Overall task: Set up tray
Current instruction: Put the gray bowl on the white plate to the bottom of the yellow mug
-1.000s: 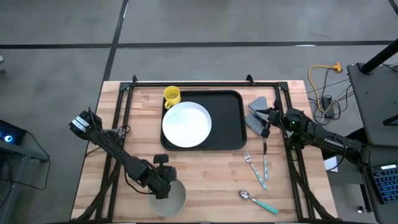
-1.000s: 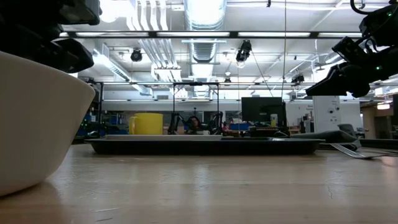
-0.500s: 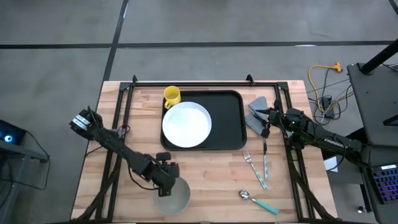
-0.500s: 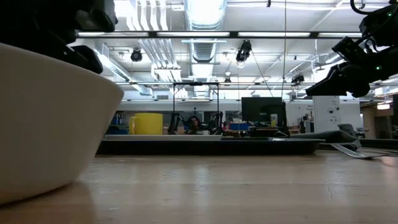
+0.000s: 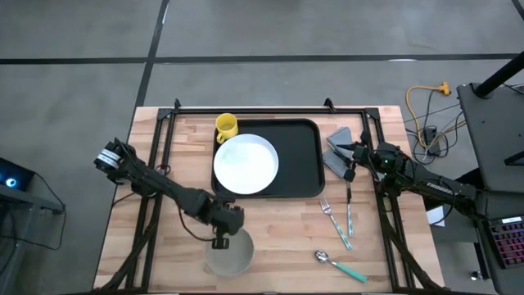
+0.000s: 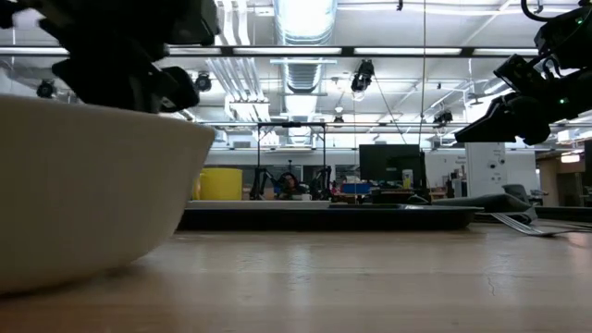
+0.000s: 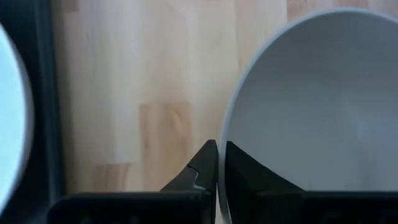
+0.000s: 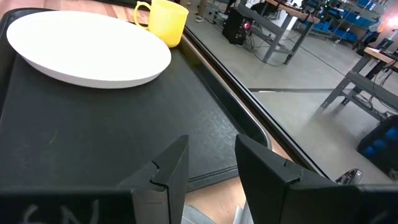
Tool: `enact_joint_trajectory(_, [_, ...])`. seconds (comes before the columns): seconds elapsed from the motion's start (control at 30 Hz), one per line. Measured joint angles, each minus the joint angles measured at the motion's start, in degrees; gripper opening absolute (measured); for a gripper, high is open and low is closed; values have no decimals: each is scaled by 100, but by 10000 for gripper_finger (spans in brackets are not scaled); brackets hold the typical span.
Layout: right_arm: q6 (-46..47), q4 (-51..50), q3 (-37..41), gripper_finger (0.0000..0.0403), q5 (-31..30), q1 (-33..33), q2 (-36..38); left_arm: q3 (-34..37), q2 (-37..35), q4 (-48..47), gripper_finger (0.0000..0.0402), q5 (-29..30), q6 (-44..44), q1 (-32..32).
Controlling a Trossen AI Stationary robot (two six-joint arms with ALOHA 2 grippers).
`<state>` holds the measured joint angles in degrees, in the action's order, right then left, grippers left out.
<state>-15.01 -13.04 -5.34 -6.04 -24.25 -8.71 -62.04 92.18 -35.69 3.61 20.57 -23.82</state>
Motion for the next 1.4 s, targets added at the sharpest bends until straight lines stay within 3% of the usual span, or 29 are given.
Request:
enact_joint_trajectory(0.3, [1, 0, 0, 123, -2, -2, 0, 4, -376, -4, 0, -896, -1255, 1001])
enact_joint_trajectory(0.73, [0, 0, 0, 123, 0, -2, 0, 4, -684, -15, 0, -1992, -2232, 2820])
enact_joint_trajectory(1.13, [1, 0, 0, 123, -2, -1, 0, 4, -684, 44, 0, -2045, -2771, 3966])
enact_joint_trajectory(1.4, [1, 0, 0, 123, -1, -1, 0, 2, -684, 301, 0, -1538, -2853, 4498])
